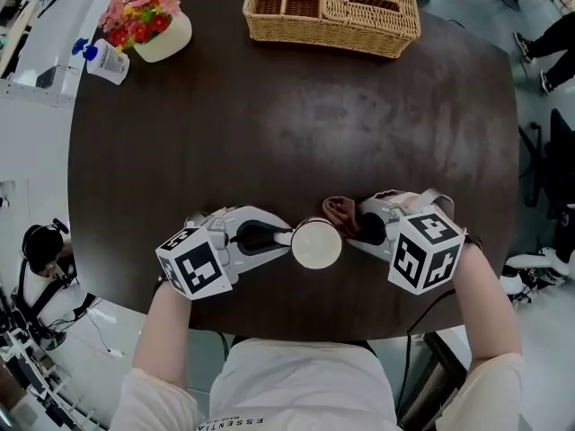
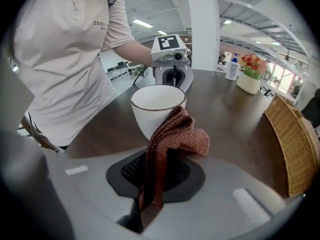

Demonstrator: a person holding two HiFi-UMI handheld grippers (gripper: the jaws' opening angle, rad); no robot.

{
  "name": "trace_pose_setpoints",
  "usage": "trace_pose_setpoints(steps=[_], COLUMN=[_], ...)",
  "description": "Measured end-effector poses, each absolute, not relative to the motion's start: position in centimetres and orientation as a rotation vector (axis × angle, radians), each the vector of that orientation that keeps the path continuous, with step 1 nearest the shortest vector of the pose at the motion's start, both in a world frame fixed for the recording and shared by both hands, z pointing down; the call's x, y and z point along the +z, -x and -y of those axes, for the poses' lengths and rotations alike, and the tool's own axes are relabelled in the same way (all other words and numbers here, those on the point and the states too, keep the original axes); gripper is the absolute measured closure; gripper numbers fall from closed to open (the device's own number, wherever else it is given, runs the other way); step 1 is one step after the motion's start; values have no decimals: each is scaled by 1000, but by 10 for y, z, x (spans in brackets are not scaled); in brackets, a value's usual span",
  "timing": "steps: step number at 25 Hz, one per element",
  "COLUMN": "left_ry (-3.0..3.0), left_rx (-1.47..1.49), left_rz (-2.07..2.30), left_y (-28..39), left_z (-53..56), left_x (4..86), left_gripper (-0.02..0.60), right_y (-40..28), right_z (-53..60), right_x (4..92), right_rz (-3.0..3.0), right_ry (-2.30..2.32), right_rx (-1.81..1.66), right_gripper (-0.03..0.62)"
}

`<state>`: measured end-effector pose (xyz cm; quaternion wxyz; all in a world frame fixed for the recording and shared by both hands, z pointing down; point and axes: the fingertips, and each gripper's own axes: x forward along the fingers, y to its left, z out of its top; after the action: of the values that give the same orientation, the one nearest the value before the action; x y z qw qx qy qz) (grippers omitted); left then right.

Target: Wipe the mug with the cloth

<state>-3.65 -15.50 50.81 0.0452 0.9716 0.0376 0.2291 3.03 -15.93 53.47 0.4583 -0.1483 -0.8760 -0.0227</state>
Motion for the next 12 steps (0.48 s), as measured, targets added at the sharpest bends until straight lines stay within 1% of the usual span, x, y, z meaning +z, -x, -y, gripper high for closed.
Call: trace_pose_setpoints(steps=[12], left_ry=[-2946], left_rx=[747], left_rz=[157], left_y=[31], left_z=[149], left_x=[509], left_gripper=[500], right_y=[-38], right_z=[136], right_x=[542], right_rz=[2120], right_ry=[46], right_rx=[4], right_gripper=[516])
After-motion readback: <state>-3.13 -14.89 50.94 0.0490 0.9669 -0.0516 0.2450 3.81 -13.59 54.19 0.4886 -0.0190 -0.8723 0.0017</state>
